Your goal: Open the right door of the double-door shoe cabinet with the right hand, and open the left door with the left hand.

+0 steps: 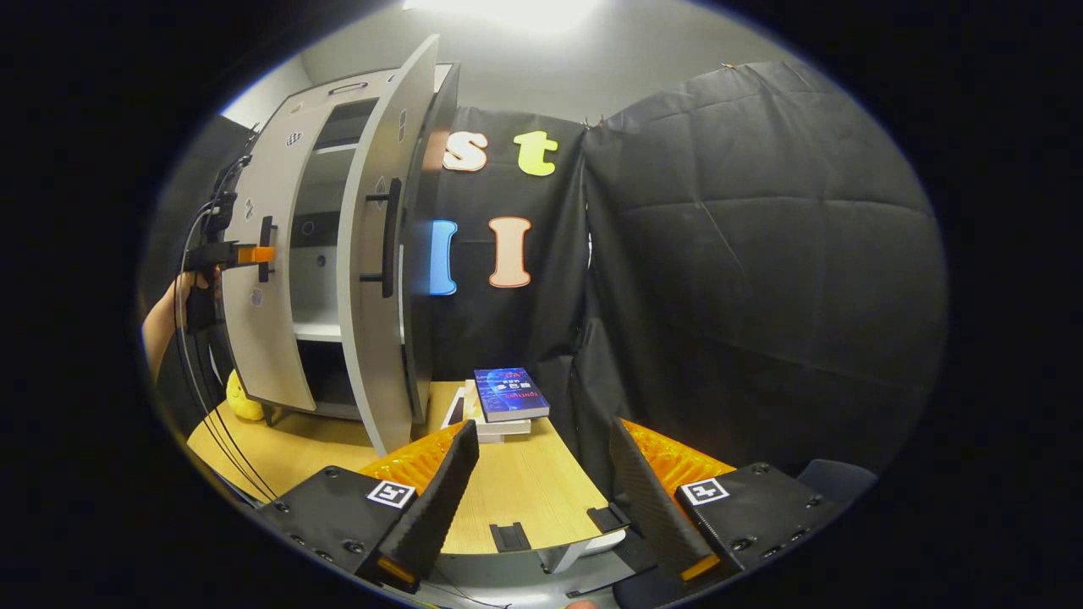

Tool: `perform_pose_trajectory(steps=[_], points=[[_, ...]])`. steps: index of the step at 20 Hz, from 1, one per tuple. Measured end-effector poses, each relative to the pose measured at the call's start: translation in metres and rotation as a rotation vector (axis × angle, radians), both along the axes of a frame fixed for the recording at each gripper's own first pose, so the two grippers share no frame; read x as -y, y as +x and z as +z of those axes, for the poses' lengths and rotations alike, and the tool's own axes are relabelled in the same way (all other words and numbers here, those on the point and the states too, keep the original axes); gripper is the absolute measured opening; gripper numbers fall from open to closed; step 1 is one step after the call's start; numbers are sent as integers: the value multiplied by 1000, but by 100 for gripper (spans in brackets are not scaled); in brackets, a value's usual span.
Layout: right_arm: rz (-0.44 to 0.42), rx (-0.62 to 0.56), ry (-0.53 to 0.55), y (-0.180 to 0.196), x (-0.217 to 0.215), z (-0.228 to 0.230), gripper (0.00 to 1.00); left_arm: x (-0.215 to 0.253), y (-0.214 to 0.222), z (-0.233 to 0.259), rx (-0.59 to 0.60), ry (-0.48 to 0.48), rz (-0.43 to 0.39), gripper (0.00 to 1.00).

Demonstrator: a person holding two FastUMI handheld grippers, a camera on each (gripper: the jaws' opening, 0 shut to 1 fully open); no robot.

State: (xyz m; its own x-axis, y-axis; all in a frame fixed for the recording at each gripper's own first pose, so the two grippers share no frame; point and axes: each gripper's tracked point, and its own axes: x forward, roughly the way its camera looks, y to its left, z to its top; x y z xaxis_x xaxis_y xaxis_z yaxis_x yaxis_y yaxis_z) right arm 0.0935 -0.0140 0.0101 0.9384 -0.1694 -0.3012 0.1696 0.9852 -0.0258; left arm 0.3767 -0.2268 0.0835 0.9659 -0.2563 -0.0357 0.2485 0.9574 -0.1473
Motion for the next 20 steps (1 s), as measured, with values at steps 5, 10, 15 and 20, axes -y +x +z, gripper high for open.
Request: perform_pose_trajectory(steps=[5,10,15,20], points=[[8,-5,12,1,1,-7,98,5,25,-16,-47,15,29,38],[12,0,26,3,-1,-11,98,-4,13,-8,-33,-9,17,11],[39,17,37,10,-12,-2,98,-19,-26,-3,-9,-21,-38,7],[86,44,27,14,-34,8,98,-47,-59,-1,11,-35,-35,4]])
